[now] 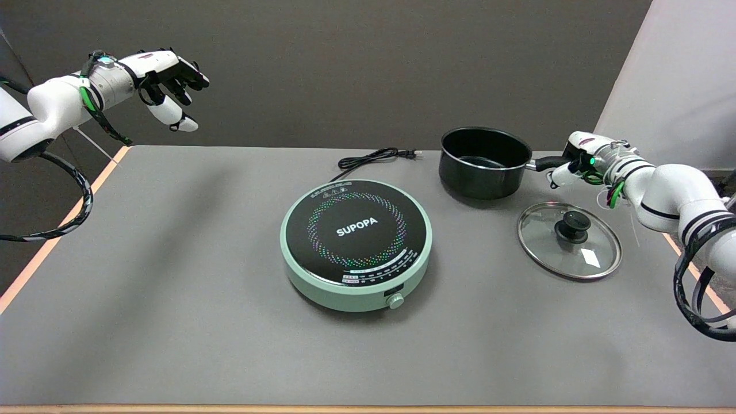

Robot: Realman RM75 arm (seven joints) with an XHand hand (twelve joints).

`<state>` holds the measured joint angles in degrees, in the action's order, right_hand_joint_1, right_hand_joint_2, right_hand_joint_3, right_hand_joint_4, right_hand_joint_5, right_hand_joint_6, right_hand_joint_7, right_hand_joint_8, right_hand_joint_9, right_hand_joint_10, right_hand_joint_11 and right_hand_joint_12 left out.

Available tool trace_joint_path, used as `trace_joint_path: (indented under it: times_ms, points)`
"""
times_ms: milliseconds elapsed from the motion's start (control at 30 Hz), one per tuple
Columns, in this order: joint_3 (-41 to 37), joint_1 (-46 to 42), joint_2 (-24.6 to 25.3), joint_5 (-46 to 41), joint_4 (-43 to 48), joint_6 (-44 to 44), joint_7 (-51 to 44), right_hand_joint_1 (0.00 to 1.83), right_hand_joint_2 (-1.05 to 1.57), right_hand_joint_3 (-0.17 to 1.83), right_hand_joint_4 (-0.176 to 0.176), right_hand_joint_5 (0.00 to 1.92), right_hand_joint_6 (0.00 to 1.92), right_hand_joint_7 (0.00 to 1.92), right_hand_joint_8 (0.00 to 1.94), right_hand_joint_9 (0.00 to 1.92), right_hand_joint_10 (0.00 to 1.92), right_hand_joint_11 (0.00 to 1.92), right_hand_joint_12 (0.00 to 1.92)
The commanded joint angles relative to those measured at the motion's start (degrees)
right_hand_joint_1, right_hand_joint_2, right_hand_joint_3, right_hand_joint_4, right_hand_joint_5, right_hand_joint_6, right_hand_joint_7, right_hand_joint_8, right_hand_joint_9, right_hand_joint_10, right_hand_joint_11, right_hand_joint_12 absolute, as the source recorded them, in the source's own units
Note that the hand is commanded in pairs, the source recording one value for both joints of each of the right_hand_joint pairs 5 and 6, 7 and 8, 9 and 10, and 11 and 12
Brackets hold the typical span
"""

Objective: Place the pot onto the table.

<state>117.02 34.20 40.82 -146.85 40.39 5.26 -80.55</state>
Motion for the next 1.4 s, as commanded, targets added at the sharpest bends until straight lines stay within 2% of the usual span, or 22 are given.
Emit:
trace_joint_path:
  times_ms: [33, 200, 400, 500, 533, 633, 667, 767, 800, 833, 867, 900, 1033, 1167, 1267, 1333, 1400]
  points:
    - [0.4, 0.0, 1.3, 3.8, 0.6, 0.8, -0.2, 1.02, 1.07, 0.68, -0.068, 1.79, 1.79, 1.79, 1.79, 1.79, 1.79, 1.79, 1.79]
    - [-0.2, -0.1, 1.6, 7.5, 0.6, 0.8, 0.2, 1.0, 1.03, 0.69, -0.063, 1.79, 1.79, 1.79, 1.79, 1.79, 1.79, 1.79, 1.79]
    - [0.4, 0.2, 1.5, 9.7, 1.7, 0.8, -0.2, 0.91, 1.03, 0.61, -0.052, 1.82, 1.82, 1.82, 1.82, 1.82, 1.82, 1.82, 1.82]
    - [0.4, 0.2, 1.5, 10.3, 1.9, 0.8, -0.2, 0.84, 1.05, 0.58, -0.01, 1.82, 1.82, 1.82, 1.82, 1.82, 1.82, 1.82, 1.82]
    - [0.4, 0.2, 1.5, 10.5, 2.0, 0.8, -0.2, 0.82, 1.06, 0.57, -0.009, 1.8, 1.8, 1.8, 1.8, 1.8, 1.8, 1.8, 1.8]
    - [0.4, 0.0, 1.5, 11.2, 2.1, 0.8, -0.2, 0.8, 1.01, 0.55, -0.019, 1.64, 1.64, 1.64, 1.64, 1.64, 1.64, 1.64, 1.64]
    - [0.4, 0.0, 1.5, 11.6, 2.3, 0.8, -0.2, 0.8, 0.89, 0.59, -0.024, 1.52, 1.52, 1.52, 1.52, 1.52, 1.52, 1.52, 1.52]
    - [0.4, -0.1, 1.4, 12.8, 2.5, 0.8, -0.2, 0.84, 0.34, 0.94, -0.004, 1.21, 1.21, 1.21, 1.21, 1.21, 1.21, 1.21, 1.21]
    - [0.4, -0.1, 1.3, 13.4, 2.6, 0.9, -0.2, 0.86, 0.21, 1.01, -0.026, 1.11, 1.11, 1.11, 1.11, 1.11, 1.11, 1.11, 1.11]
    - [0.4, -0.1, 1.3, 13.8, 2.7, 1.0, -0.2, 0.9, 0.01, 1.09, -0.112, 0.94, 0.94, 0.94, 0.94, 0.94, 0.94, 0.94, 0.94]
    - [0.4, -0.1, 1.3, 14.5, 2.8, 1.1, -0.2, 0.98, -0.23, 1.09, -0.176, 0.79, 0.79, 0.79, 0.79, 0.79, 0.79, 0.79, 0.79]
    - [0.4, -0.1, 1.3, 14.8, 2.9, 1.1, -0.2, 1.07, -0.34, 1.02, -0.174, 0.63, 0.63, 0.63, 0.63, 0.63, 0.63, 0.63, 0.63]
    - [0.4, -0.2, 1.2, 14.8, 3.1, 1.3, -0.2, 1.09, -0.48, 0.97, -0.176, 0.5, 0.5, 0.5, 0.5, 0.5, 0.5, 0.5, 0.5]
    - [0.4, -0.4, 1.1, 14.8, 3.6, 1.8, -0.9, 1.09, -0.68, 0.91, -0.135, 0.32, 0.32, 0.32, 0.32, 0.32, 0.32, 0.32, 0.32]
    - [-0.1, -0.6, 0.7, 14.8, 5.1, 2.9, -1.0, 1.06, -0.71, 0.81, -0.136, 0.23, 0.23, 0.23, 0.23, 0.23, 0.23, 0.23, 0.23]
    - [-1.0, -0.9, 0.2, 14.8, 6.3, 3.6, -1.0, 1.01, -0.67, 0.65, -0.138, 0.17, 0.17, 0.17, 0.17, 0.17, 0.17, 0.17, 0.17]
    - [-3.0, -1.9, -0.4, 14.8, 8.3, 4.1, -0.7, 0.98, -0.65, 0.62, -0.138, 0.13, 0.13, 0.13, 0.13, 0.13, 0.13, 0.13, 0.13]
